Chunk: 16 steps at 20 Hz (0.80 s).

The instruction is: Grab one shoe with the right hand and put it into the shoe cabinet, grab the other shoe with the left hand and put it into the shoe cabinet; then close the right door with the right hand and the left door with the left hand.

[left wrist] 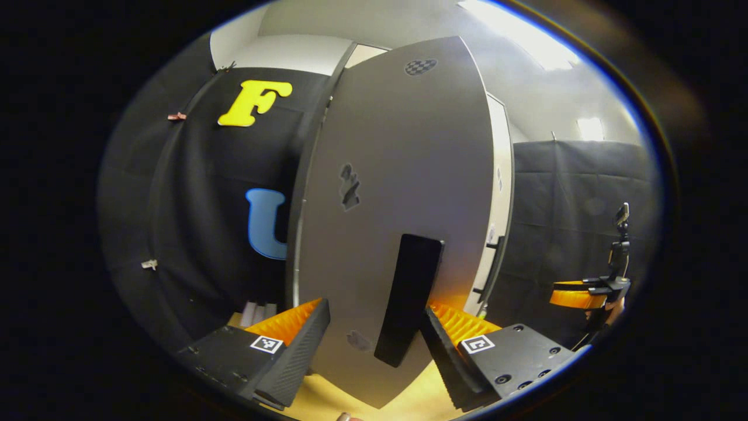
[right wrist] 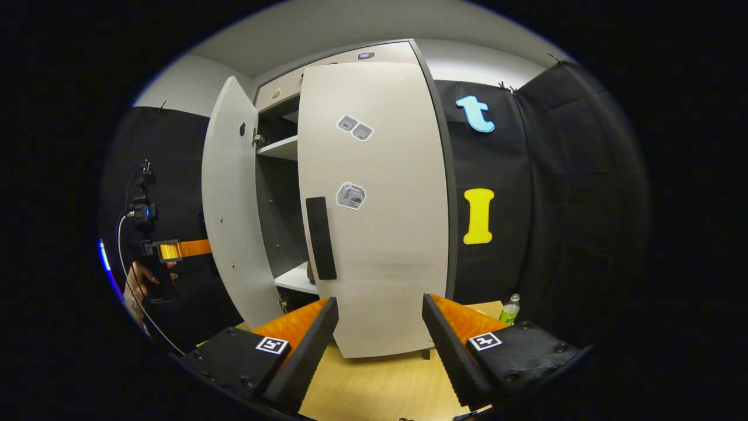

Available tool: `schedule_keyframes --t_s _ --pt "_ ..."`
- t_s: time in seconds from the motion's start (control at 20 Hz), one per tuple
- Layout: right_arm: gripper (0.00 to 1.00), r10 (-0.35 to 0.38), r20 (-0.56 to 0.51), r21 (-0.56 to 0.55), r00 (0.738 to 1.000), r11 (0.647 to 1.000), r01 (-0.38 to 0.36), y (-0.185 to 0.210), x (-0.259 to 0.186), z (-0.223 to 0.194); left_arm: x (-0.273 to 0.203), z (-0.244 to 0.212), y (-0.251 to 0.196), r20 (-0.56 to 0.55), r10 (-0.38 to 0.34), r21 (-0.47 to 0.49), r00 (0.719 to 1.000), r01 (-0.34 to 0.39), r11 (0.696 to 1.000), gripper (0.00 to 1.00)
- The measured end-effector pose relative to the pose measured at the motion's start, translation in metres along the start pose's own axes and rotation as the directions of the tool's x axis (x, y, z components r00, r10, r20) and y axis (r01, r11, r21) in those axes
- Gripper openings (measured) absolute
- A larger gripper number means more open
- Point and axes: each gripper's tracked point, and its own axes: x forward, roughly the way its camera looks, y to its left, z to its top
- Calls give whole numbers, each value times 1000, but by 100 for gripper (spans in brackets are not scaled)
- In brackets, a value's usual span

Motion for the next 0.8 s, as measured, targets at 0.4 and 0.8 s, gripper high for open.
schedule_keyframes --t_s 0.4,0.8 --pt "96 -37 11 23 999 999 37 -30 -18 -1 28 -17 -36 -45 -30 87 999 34 996 94" --pt "98 42 9 11 999 999 -42 -4 -22 -2 -26 -15 -35 -27 24 61 999 -22 998 94"
